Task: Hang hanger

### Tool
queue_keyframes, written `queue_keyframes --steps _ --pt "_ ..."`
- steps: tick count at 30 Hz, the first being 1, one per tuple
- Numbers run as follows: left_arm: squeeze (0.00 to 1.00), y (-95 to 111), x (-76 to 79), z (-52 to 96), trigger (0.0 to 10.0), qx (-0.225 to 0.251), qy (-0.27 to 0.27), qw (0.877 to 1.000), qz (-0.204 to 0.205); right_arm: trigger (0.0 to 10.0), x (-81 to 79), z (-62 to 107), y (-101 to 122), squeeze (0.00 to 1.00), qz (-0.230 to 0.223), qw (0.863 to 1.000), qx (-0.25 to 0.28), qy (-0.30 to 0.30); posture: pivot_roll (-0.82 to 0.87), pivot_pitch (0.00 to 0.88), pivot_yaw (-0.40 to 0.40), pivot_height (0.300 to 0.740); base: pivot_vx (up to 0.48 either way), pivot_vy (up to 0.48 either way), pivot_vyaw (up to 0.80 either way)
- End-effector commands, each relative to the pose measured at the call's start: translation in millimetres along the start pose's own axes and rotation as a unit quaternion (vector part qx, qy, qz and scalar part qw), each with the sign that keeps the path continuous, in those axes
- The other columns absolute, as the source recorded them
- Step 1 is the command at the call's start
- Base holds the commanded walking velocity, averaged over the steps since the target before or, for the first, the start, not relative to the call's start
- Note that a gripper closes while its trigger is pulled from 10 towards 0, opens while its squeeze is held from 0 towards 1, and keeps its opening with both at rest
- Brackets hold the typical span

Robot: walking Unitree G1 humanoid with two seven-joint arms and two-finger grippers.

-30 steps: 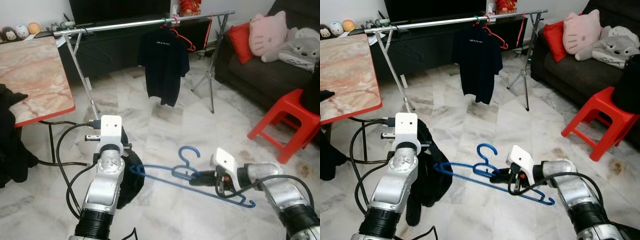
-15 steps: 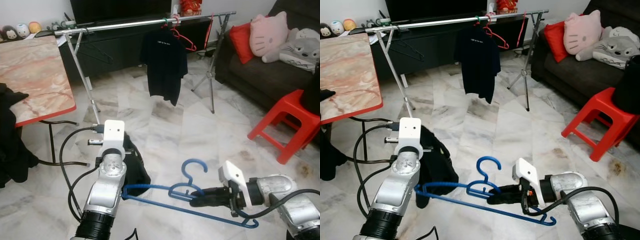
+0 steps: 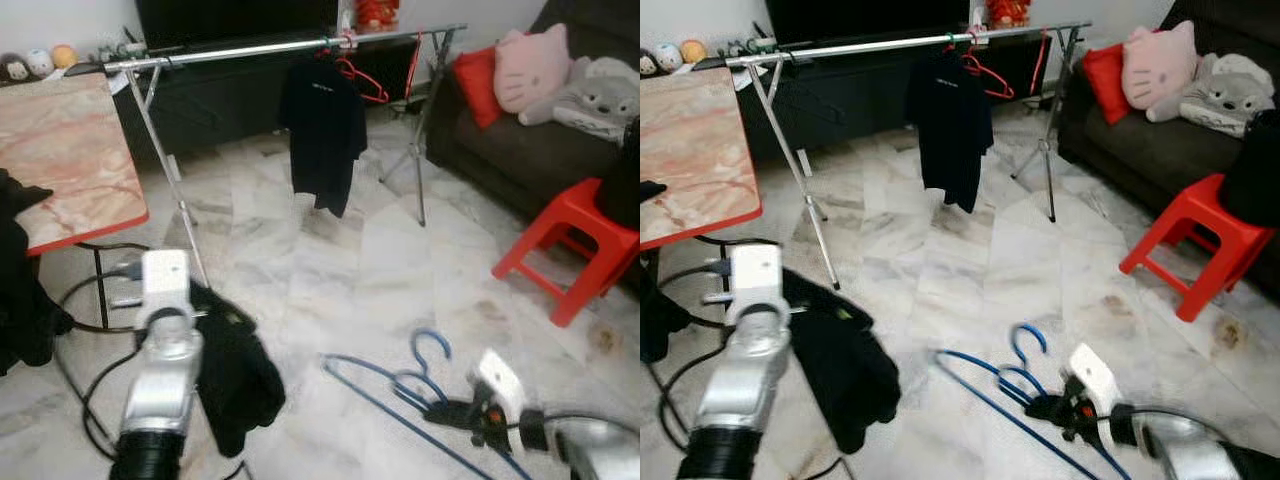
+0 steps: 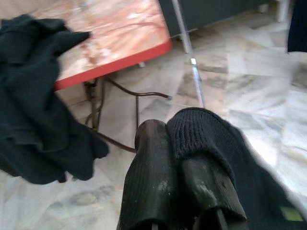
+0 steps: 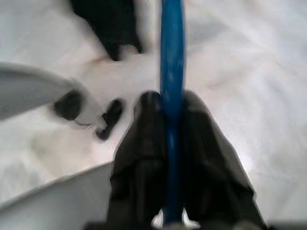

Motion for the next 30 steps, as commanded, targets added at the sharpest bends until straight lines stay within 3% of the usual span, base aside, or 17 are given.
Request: queue_keyframes --steps 1,3,4,5,7,10,15,18,19,21,29,30 --pt "0.00 21.9 -3.3 4.6 10.0 0.051 -0.002 0.998 0.022 10.0 18.1 -3.3 17.8 0.00 -0.010 0.995 0.048 -0.082 -0.12 0.000 -0.015 0.740 0.000 0.000 0.00" --pt "0.00 19.2 -7.4 7.8 10.0 0.055 -0.005 0.998 0.029 10.0 43.3 -6.3 9.9 0.00 -0.060 0.976 0.070 -0.199 -0.11 0.000 -0.013 0.740 0.000 0.000 0.00" --pt "0.00 19.2 -7.4 7.8 10.0 0.055 -0.005 0.998 0.029 10.0 43.3 -6.3 9.9 0.00 -0.060 0.976 0.070 -0.199 -0.11 0.000 -0.013 0.740 0.000 0.000 0.00" --pt "0.00 18.4 -10.5 11.6 10.0 0.062 -0.009 0.997 0.044 10.0 49.3 -8.2 1.9 0.00 -0.073 0.965 0.077 -0.241 -0.10 0.000 -0.009 0.740 0.000 0.000 0.00" --pt "0.00 19.5 -12.7 15.5 10.0 0.071 -0.012 0.996 0.055 10.0 50.9 -10.8 -6.1 0.00 -0.089 0.958 0.078 -0.260 -0.09 0.000 -0.009 0.740 0.000 0.000 0.00" --pt "0.00 22.4 -14.8 23.3 10.0 0.085 -0.024 0.993 0.073 10.0 55.1 -14.1 -22.6 0.00 -0.120 0.938 0.074 -0.318 -0.08 0.000 -0.007 0.740 0.000 0.000 0.00" --pt "0.00 29.7 4.5 38.6 10.0 0.096 -0.087 0.984 0.123 10.0 47.1 -20.4 -67.3 0.00 -0.172 0.915 0.017 -0.365 -0.06 0.000 -0.005 0.740 0.000 0.000 0.00" --pt "0.00 38.0 16.9 50.2 10.0 0.120 -0.127 0.976 0.129 10.0 47.5 -17.1 -80.0 0.00 -0.186 0.898 0.010 -0.399 -0.03 0.000 -0.003 0.740 0.000 0.000 0.00" --pt "0.00 39.7 21.3 56.9 10.0 0.124 -0.143 0.971 0.147 10.0 49.8 -12.5 -85.3 0.00 -0.216 0.873 0.026 -0.437 -0.04 0.000 0.005 0.740 0.000 0.000 0.00" --pt "0.00 37.2 21.2 61.5 10.0 0.117 -0.146 0.968 0.170 10.0 49.9 -9.9 -90.8 0.00 -0.256 0.849 0.043 -0.460 -0.04 0.000 0.008 0.740 0.000 0.000 0.00" --pt "0.00 31.9 17.9 65.7 10.0 0.113 -0.143 0.968 0.174 10.0 46.2 -11.7 -96.8 0.00 -0.259 0.847 0.035 -0.462 -0.05 0.000 0.018 0.740 0.000 0.000 0.00" --pt "0.00 30.4 17.3 68.6 10.0 0.119 -0.152 0.968 0.159 10.0 49.2 -8.4 -95.8 0.00 -0.252 0.844 0.040 -0.471 -0.03 0.000 0.009 0.740 0.000 0.000 0.00"
Point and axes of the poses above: a point about 5 cm out from each wrist's last joint towards the gripper, its own z axis pointing back from the gripper into the wrist, its own y axis along the axis of the wrist's last joint, x = y × z, the point moved 4 cm from there along -z, pointing out of the wrist towards the gripper, and after that the axes turned 11 degrees about -z, right-handed, at the moved point
